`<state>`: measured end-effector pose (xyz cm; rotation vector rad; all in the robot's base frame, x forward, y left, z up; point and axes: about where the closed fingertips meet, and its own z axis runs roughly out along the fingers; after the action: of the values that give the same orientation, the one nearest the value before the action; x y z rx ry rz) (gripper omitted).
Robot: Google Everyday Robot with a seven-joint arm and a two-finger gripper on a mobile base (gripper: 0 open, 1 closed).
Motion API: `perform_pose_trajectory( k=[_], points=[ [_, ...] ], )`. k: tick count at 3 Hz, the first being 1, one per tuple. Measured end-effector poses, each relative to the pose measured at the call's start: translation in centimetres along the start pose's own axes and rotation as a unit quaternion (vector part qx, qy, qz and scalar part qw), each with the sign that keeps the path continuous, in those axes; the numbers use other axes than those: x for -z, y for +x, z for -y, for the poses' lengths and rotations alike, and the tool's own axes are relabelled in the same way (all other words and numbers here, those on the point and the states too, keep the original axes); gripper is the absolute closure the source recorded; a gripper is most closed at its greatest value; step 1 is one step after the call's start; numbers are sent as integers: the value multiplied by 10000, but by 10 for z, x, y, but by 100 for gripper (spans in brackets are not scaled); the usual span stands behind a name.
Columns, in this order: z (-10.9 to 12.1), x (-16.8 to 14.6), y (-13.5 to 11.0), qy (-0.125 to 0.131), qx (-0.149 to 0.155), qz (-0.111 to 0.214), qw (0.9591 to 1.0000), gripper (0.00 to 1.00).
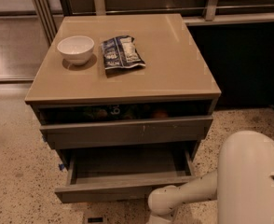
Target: Close middle drawer
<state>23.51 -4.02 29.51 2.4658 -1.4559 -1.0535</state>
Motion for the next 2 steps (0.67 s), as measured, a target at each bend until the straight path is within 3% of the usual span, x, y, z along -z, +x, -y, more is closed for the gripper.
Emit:
perform_pose_trajectory(
  k=[2],
  points=[
    [1,-1,-1,-6,-37,-61,10000,0]
  ],
)
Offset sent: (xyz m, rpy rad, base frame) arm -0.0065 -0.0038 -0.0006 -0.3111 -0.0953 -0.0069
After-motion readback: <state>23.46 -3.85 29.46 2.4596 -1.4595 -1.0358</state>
